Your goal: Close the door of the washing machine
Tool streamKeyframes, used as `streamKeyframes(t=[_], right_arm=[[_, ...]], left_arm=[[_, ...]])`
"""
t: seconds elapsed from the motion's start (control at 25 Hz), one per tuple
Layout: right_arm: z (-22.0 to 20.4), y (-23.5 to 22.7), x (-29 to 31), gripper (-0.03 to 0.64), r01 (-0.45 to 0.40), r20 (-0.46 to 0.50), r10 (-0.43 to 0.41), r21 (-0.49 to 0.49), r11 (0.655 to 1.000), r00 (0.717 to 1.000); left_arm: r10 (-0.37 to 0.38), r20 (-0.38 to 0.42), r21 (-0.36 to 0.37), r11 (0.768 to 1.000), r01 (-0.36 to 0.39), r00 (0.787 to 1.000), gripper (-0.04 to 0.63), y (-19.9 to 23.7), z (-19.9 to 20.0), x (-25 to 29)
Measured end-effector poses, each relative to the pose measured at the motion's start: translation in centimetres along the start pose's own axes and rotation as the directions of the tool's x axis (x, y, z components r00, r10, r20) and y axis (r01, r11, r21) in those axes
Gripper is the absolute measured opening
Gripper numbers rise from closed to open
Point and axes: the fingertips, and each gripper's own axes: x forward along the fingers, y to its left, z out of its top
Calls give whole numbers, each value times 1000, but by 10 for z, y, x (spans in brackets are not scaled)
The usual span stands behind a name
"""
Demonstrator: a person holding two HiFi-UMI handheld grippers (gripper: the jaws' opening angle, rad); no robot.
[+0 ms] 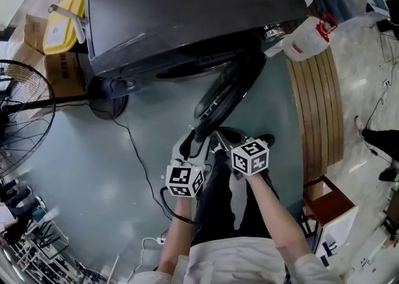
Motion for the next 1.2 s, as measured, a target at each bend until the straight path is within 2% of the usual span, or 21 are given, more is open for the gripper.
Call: streamKeyframes(t=[0.08, 0.12, 0.48, 0.88, 1.2], right_arm=[[1, 0, 1, -2, 3, -5, -3, -18, 1000, 1000], [1, 1, 1, -2, 4, -6, -4, -23, 1000, 1000], [7, 6, 7, -2, -10, 46, 16, -127, 992, 999], [14, 10, 18, -2, -5, 48, 15, -189, 982, 999], [19, 10, 29, -2, 3, 34, 4, -210, 978, 999]], left_arm=[[31, -1, -17, 999, -31, 1000, 59, 7, -13, -11], [45, -9, -21, 999, -45, 999, 9, 9, -21, -15], [94, -70, -48, 994, -98, 993, 3, 13, -78, 2], [140, -62, -87, 986, -145, 988, 3, 23, -79, 21], [129, -46, -98, 986, -133, 991, 3, 32, -68, 31]])
